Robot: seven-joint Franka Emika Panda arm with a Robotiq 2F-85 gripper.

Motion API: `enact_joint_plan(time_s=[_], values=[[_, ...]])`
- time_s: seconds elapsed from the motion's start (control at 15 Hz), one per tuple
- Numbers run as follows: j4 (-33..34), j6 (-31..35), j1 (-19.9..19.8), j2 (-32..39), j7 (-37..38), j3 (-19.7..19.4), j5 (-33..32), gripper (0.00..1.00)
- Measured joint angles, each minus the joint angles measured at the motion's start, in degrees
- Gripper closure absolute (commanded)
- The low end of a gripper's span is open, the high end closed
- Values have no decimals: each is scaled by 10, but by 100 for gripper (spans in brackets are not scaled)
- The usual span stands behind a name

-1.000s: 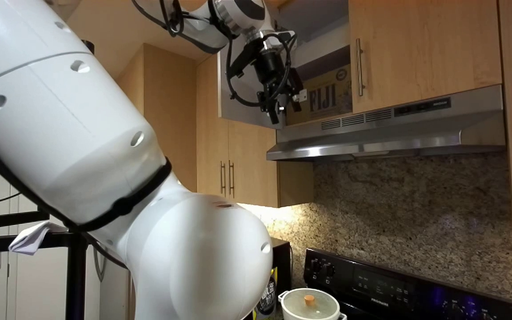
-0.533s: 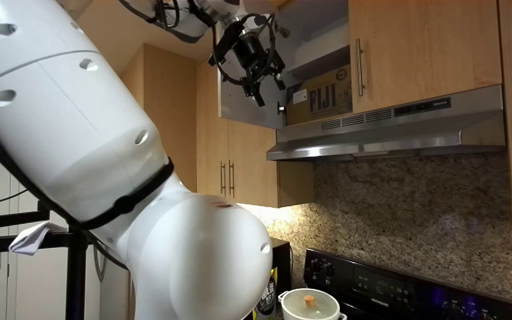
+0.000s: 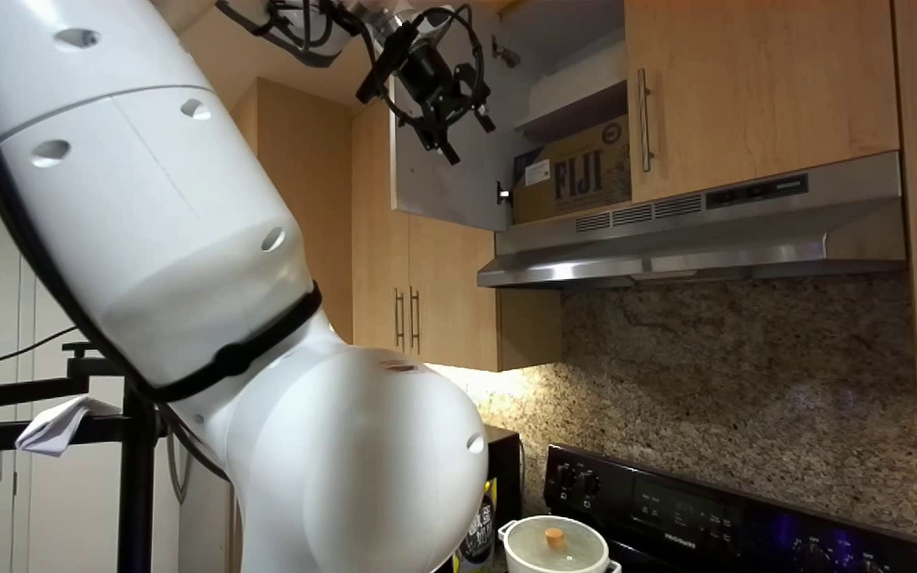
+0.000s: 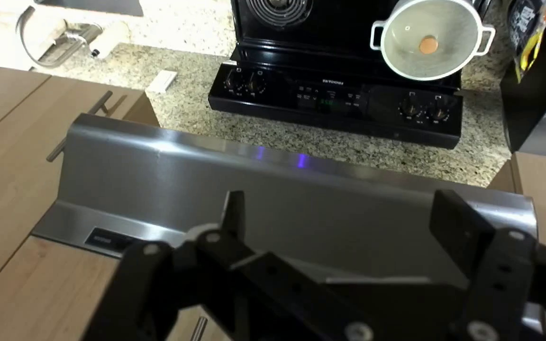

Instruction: Close the cupboard completely

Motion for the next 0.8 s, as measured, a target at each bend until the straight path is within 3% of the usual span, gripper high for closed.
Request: enact_joint_plan(time_s=[0.47, 0.8], values=[[47, 120, 20, 39, -37, 39, -53, 0], [66, 151, 27, 49, -41, 74, -72, 0]])
